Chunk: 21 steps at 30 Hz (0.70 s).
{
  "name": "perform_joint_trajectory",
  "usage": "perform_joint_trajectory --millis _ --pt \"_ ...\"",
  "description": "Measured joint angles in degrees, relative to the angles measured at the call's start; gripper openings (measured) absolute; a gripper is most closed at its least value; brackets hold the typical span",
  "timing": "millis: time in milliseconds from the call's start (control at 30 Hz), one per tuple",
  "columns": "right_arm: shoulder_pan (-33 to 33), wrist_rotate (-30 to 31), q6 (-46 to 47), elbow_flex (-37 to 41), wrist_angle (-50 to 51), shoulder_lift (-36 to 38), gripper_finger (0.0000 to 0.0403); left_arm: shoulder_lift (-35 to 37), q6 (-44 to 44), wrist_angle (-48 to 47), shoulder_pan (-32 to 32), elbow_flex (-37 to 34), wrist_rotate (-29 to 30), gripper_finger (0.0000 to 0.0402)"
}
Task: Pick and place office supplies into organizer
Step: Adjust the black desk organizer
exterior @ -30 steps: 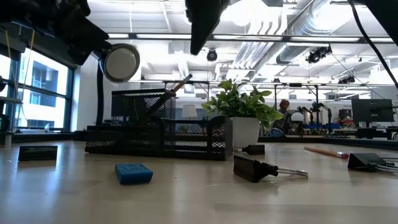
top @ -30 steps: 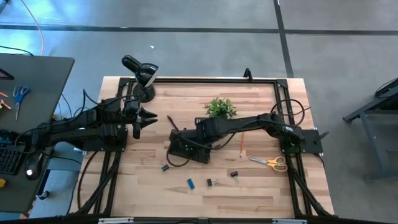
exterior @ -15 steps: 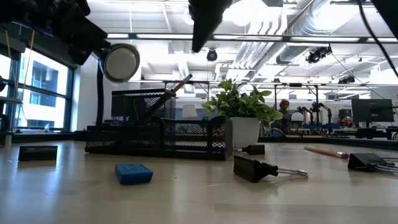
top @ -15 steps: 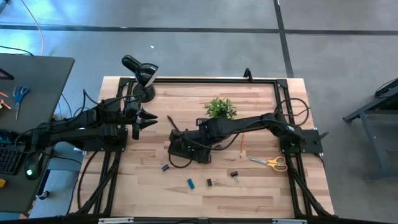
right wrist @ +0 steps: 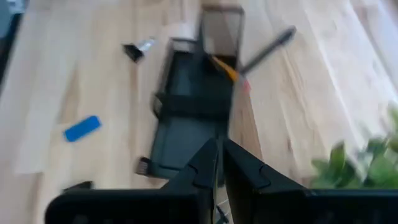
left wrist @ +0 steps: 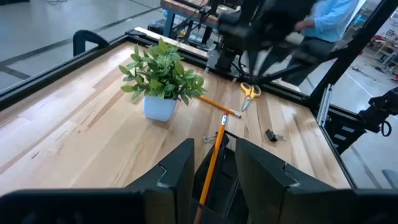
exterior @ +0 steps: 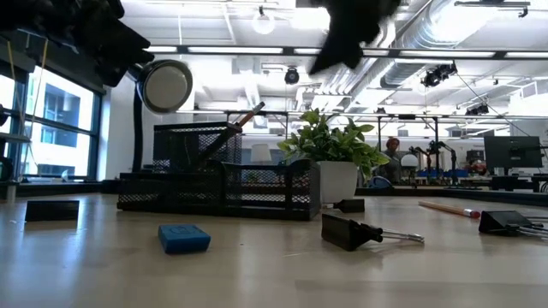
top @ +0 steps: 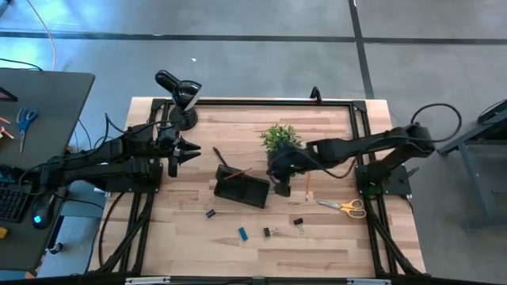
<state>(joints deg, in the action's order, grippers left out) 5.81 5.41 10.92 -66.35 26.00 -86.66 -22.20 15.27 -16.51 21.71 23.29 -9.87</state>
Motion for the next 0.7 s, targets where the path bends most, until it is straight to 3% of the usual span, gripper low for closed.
perform_joint_trajectory --millis 133,300,467,600,700 --pt "-1.16 -2.13 2.11 10.61 -12.87 2.19 0.0029 -0.03 -0.61 -0.23 0.00 0.00 0.00 0.0106" --pt "-1.69 -2.15 1.74 13.58 -18.35 1.33 0.0065 -0.58 -3.37 -0.21 -0.02 -0.10 1.94 0.0106" --pt "-1.71 0.12 2.21 12.11 -13.24 1.15 0.0106 -3.56 -3.13 -0.41 0.02 -1.38 9.72 0.0106" --pt "-1.19 0.48 4.00 11.40 -4.64 1.12 0.0124 -7.20 -3.88 0.46 0.00 -1.44 9.53 0.0106" --pt "-0.41 0.40 5.79 11.39 -4.23 0.67 0.0128 -9.46 -4.52 2.59 0.00 -1.46 9.20 0.0106"
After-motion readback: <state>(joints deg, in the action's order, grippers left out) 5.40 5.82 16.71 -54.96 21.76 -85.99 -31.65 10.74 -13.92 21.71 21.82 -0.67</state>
